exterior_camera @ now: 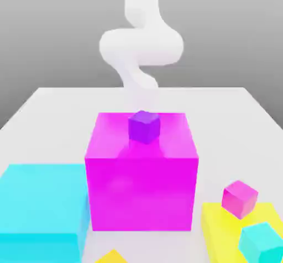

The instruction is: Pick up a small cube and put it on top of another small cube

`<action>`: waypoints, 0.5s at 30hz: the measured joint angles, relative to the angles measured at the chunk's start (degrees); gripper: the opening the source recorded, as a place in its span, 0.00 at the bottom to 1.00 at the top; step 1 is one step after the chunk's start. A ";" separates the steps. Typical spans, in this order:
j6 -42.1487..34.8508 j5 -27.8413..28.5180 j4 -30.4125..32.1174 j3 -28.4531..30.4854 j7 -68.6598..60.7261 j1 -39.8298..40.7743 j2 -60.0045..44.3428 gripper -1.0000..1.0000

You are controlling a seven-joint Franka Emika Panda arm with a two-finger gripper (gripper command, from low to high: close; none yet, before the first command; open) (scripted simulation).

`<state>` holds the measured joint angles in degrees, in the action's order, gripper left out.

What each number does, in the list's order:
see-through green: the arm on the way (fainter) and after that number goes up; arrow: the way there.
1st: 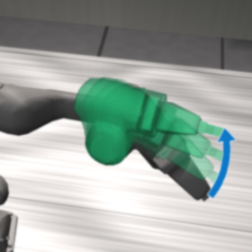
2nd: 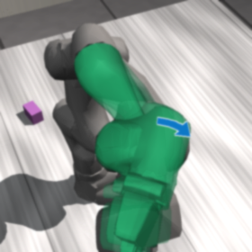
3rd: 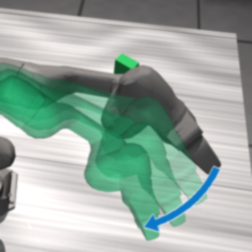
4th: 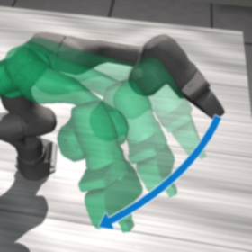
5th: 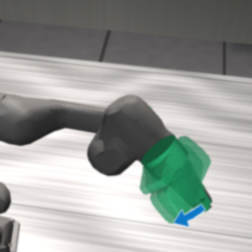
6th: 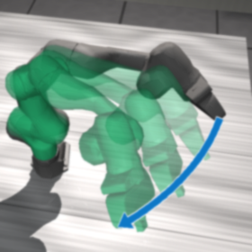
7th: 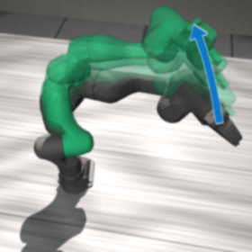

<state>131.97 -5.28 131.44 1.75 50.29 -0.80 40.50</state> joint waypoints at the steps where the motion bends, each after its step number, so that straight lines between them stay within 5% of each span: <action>1: 0.04 -2.25 -0.16 0.61 1.95 -0.24 -2.34 0.50; 15: 0.94 -21.51 -2.12 1.85 34.44 -0.18 -32.30 0.50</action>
<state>132.91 -26.79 129.31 3.61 84.73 -0.99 8.20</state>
